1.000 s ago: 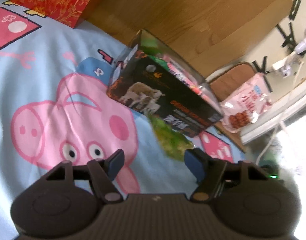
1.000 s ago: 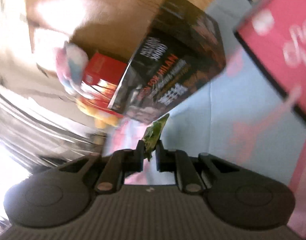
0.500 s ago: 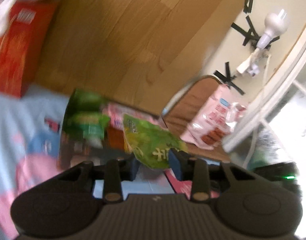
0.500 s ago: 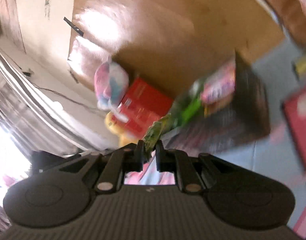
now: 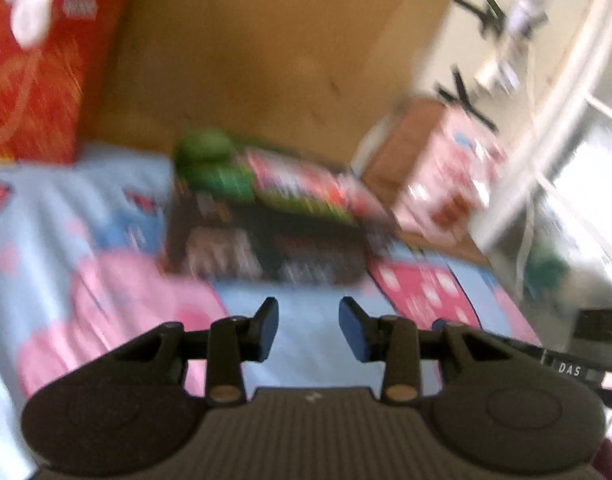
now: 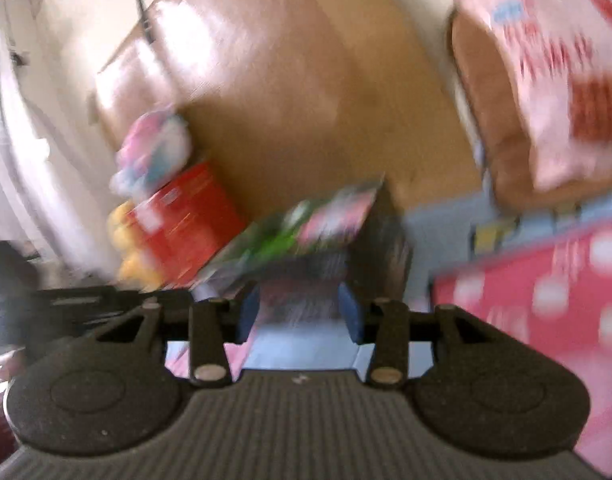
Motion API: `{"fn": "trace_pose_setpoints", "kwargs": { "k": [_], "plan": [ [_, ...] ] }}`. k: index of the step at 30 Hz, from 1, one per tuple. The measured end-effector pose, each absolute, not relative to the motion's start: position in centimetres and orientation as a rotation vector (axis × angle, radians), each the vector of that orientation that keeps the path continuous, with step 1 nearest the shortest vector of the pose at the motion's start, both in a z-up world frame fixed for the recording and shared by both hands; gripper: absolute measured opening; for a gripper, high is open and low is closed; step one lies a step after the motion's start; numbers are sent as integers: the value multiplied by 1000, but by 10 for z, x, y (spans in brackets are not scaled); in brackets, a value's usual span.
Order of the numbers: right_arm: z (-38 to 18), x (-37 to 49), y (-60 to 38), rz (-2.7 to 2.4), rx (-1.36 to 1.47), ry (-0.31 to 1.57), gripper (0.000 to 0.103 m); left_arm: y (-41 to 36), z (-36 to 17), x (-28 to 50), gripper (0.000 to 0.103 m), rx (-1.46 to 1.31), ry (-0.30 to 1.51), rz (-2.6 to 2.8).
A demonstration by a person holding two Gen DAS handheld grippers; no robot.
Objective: Organize snacks
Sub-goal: 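Grasp the pale green flat packet with the right tool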
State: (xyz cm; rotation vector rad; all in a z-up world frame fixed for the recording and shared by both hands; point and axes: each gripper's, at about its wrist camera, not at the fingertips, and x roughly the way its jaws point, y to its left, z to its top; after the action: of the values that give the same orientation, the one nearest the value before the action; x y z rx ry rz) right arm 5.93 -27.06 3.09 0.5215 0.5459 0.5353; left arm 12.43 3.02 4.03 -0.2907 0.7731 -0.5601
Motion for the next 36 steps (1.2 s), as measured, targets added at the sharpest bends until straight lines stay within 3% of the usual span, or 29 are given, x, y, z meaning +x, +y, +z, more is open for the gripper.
{"fn": "trace_pose_setpoints", "kwargs": {
  "k": [8,15,19,28,36],
  "plan": [
    [13,-4,-289,666,561,739,53,20,31,92,38,-276,818,-667],
    [11,-21,-243,805,466,840,52,11,24,70,38,-223,850,-682],
    [14,-5,-222,827,451,831,43,9,12,62,36,-181,905,-655],
    [36,45,-198,524,348,636,43,30,31,73,35,-110,814,-400],
    [35,38,-201,459,331,617,43,42,32,86,36,-56,782,-245]
  ]
}}
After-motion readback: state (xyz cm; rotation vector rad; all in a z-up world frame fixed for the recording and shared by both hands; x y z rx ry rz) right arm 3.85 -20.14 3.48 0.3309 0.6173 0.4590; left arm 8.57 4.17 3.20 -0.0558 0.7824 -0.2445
